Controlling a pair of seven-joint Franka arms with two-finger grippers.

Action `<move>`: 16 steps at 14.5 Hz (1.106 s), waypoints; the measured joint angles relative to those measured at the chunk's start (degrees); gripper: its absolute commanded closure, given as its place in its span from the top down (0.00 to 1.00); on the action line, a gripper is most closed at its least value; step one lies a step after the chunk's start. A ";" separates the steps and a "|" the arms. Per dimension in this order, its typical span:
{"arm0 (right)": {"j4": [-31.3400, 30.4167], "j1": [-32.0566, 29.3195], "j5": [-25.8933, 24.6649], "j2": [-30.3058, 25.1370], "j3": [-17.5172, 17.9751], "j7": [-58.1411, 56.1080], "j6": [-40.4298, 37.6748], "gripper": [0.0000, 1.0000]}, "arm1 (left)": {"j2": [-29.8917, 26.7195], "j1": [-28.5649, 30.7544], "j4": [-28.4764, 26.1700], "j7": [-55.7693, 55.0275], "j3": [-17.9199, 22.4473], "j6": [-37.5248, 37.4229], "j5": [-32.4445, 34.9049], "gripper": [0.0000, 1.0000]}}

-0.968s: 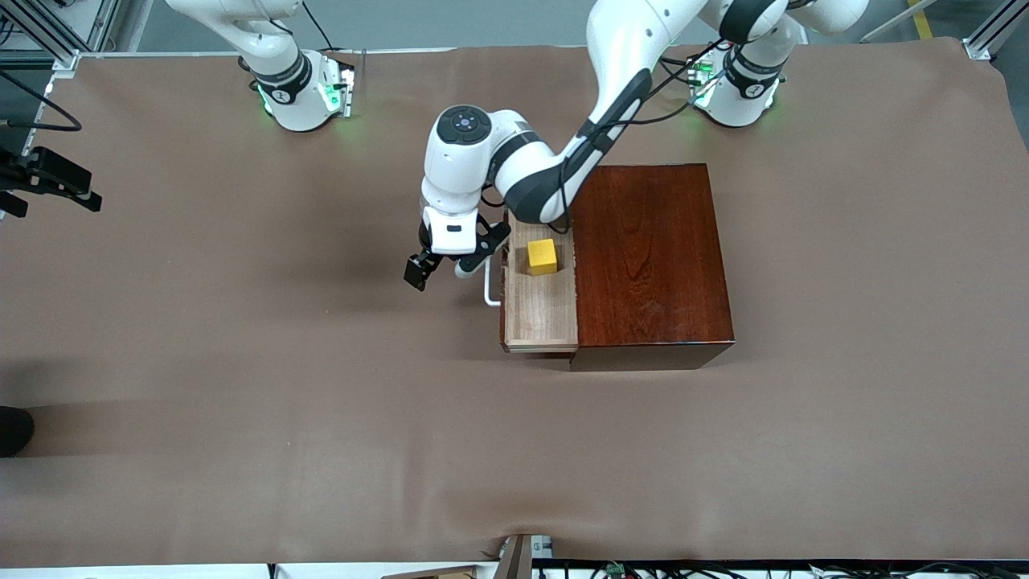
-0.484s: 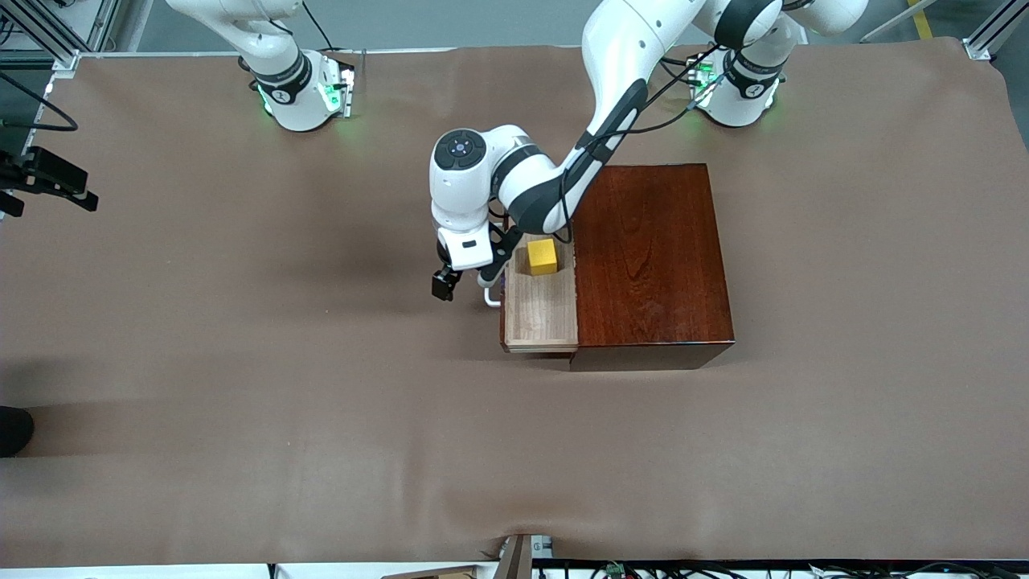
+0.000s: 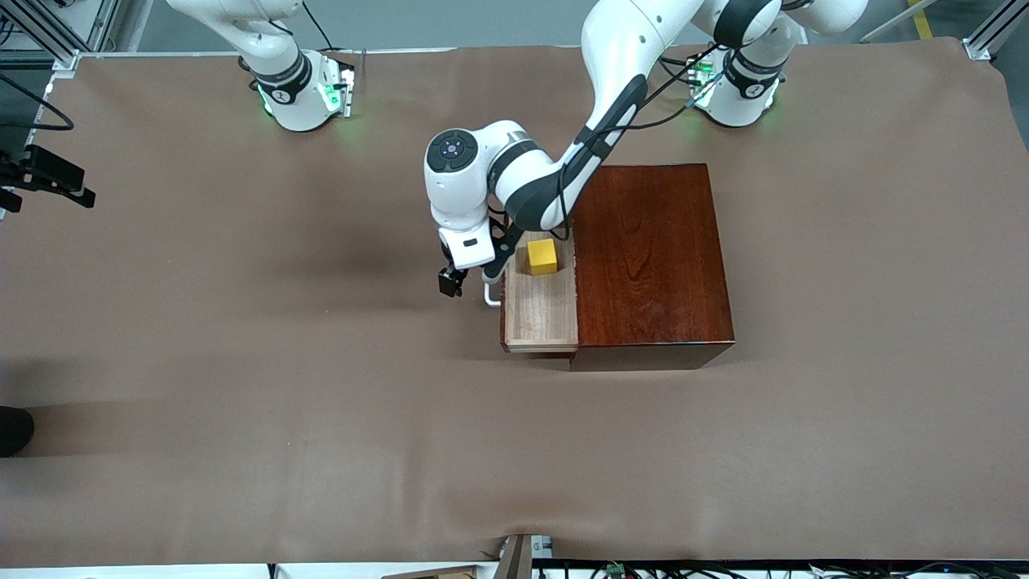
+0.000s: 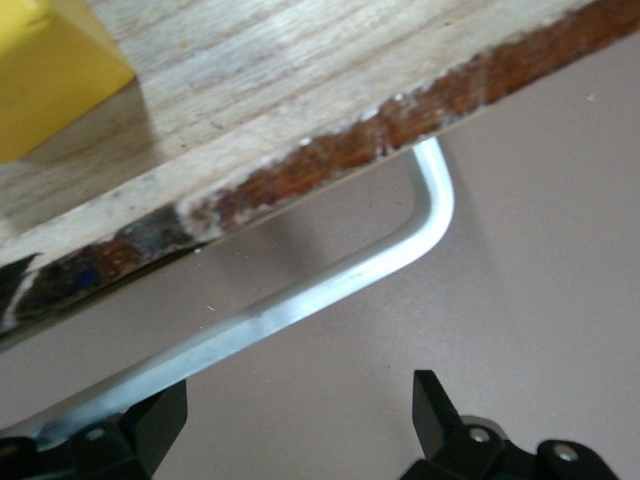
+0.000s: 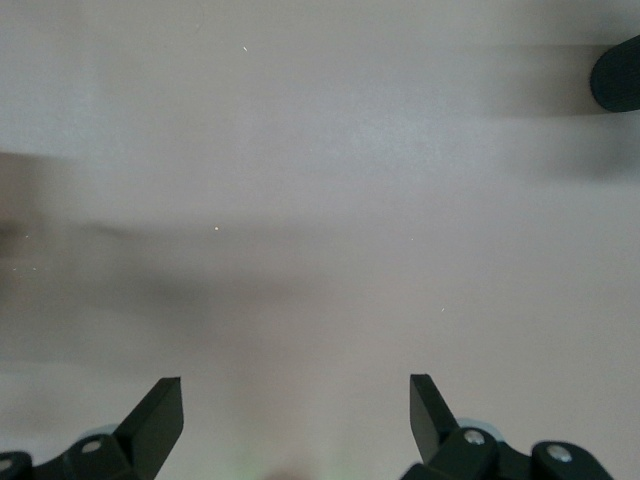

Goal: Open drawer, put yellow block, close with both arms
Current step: 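Push the drawer shut into the box with the left gripper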

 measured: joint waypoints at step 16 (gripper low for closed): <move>0.03 0.00 0.00 0.00 0.05 0.00 0.06 1.00 | 0.03 0.41 0.56 -0.96 5.62 -23.15 0.51 1.00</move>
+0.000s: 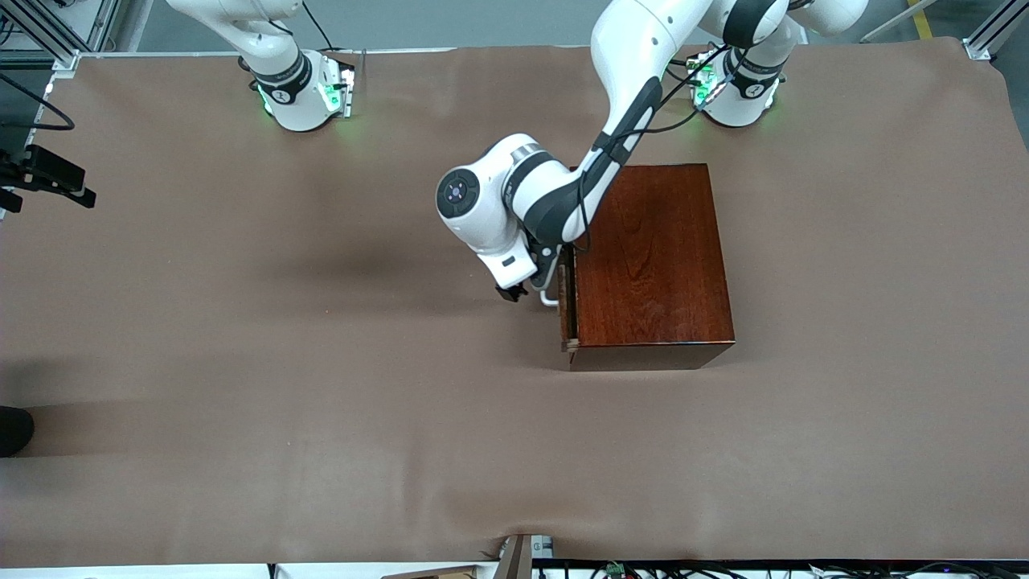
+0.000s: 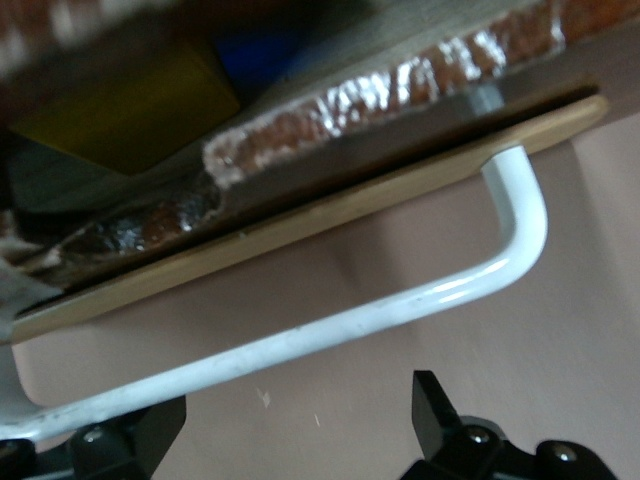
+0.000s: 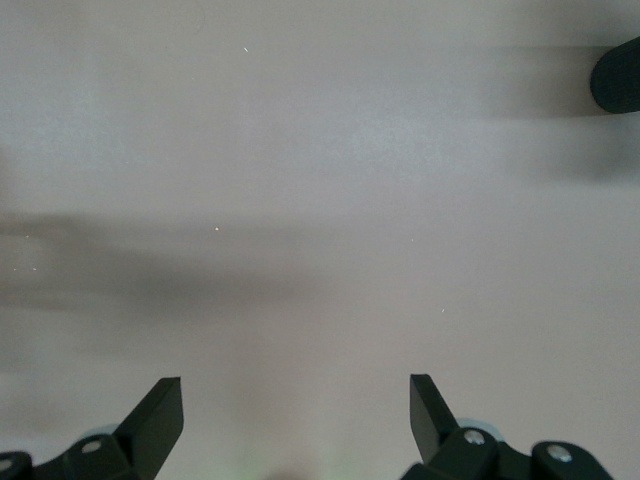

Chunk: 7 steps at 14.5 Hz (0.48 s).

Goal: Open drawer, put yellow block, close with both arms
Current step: 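Push the drawer shut into the box with the left gripper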

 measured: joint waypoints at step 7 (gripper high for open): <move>0.00 0.00 0.00 0.00 0.02 0.00 0.00 1.00 | 0.00 0.07 -0.47 0.41 0.26 -0.61 0.53 1.00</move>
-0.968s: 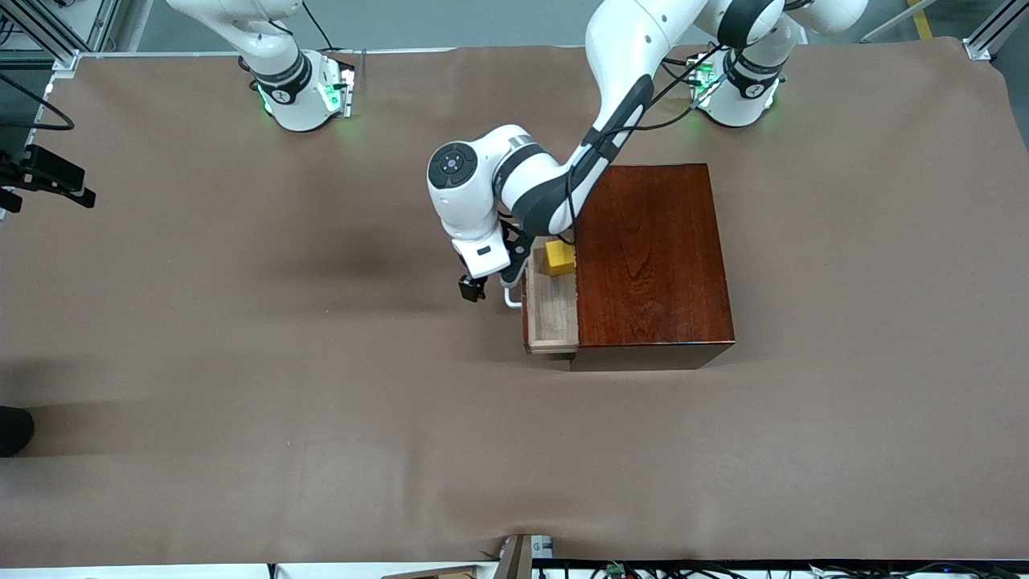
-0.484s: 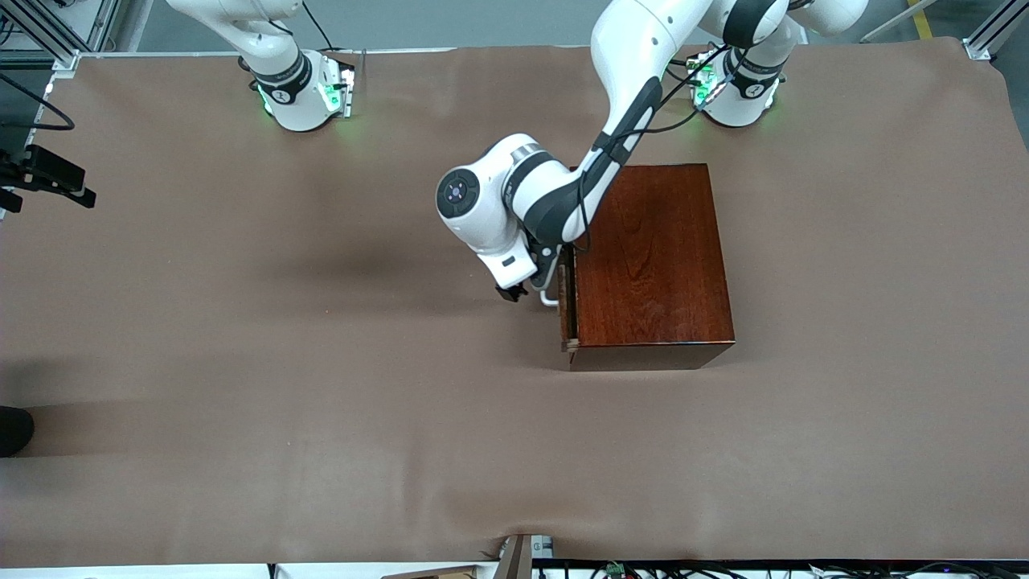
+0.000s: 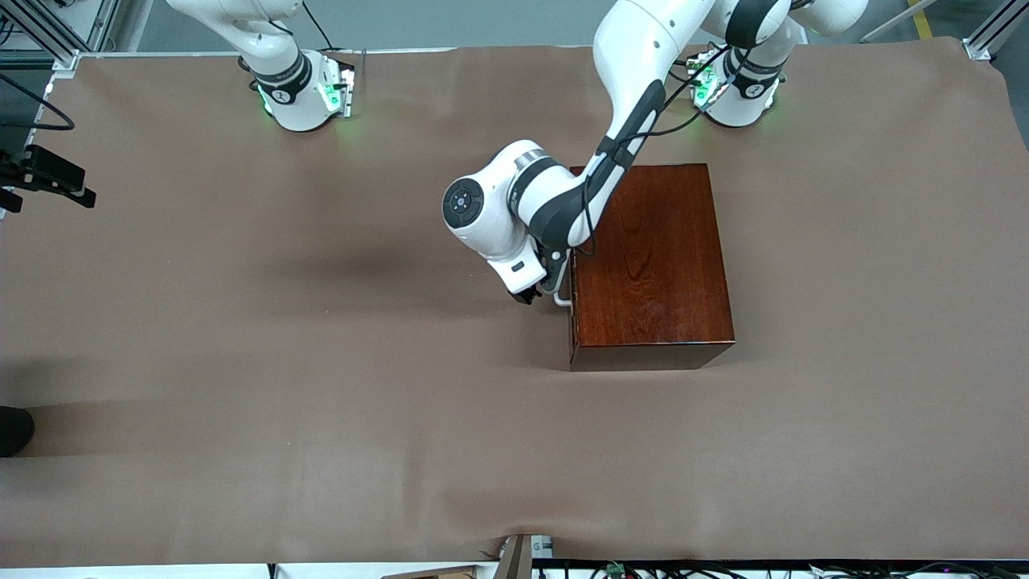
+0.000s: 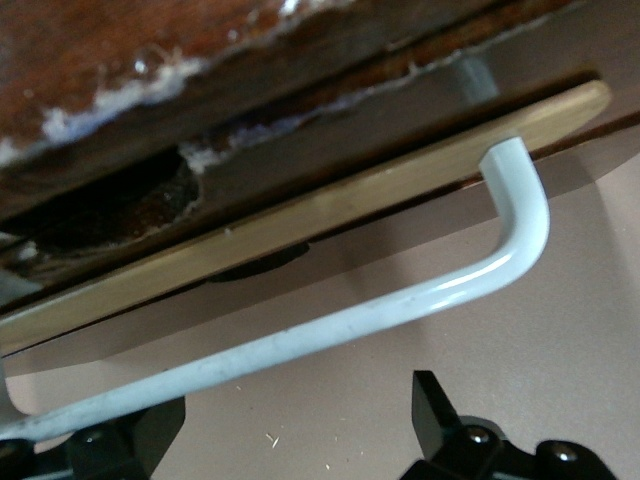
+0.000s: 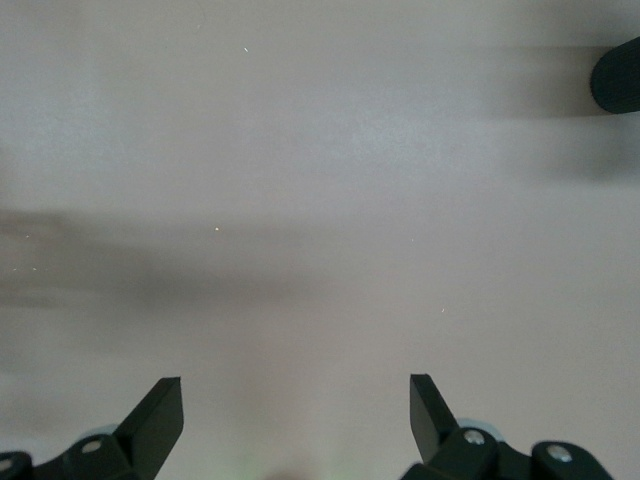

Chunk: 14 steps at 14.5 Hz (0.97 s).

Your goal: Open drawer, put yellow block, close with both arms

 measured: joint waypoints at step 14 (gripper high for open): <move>0.02 -0.02 0.01 0.00 0.25 0.00 0.01 1.00 | -18.45 8.45 1.11 32.03 0.82 -6.28 2.29 1.00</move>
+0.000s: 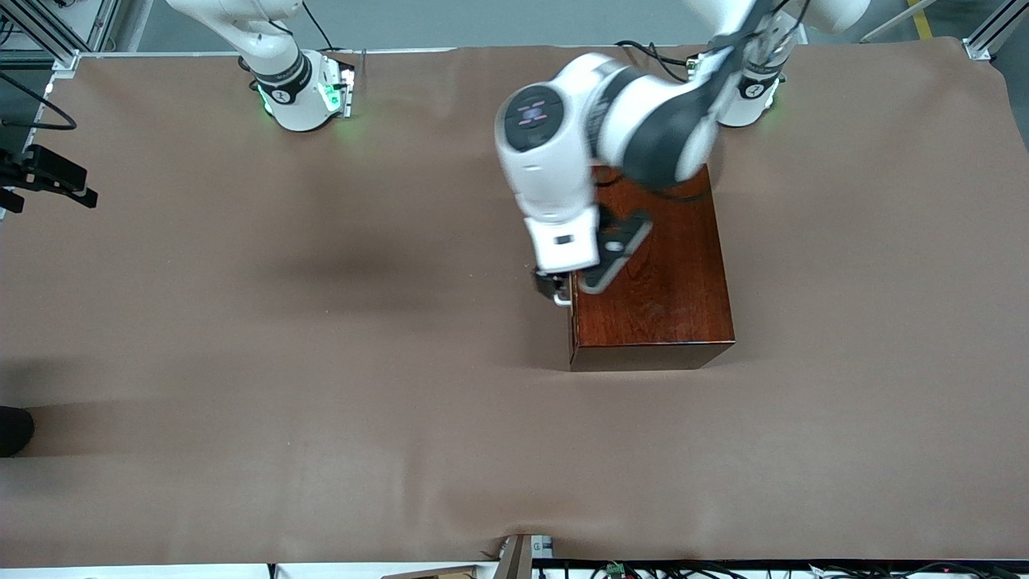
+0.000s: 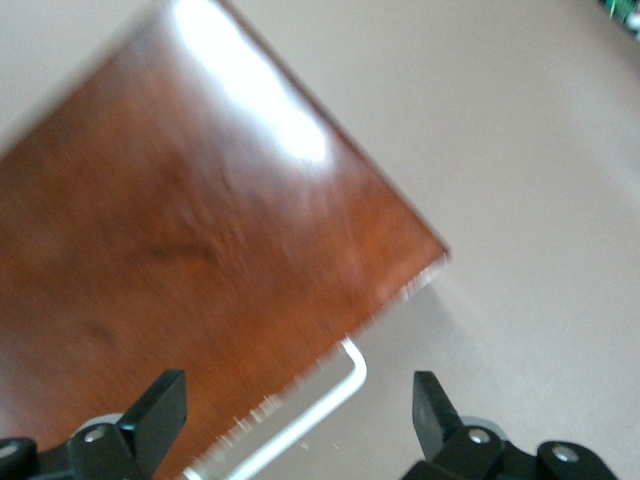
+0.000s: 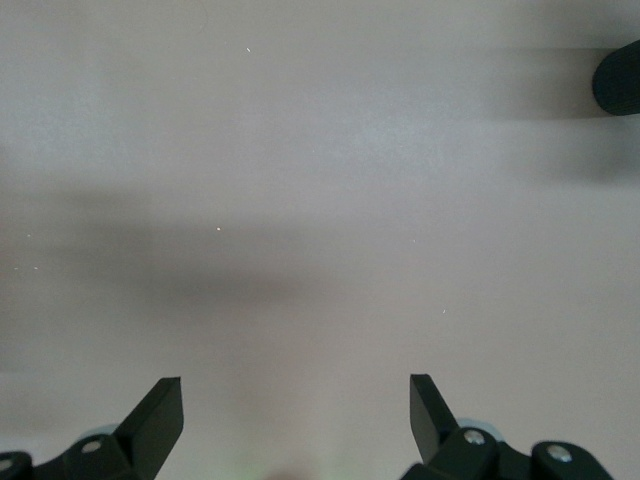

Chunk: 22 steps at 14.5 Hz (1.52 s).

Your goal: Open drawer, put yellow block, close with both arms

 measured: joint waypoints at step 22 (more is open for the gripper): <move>0.00 -0.01 0.00 0.00 0.08 0.00 0.00 1.00 | -23.98 32.36 -13.20 67.25 -0.23 -11.75 -1.76 1.00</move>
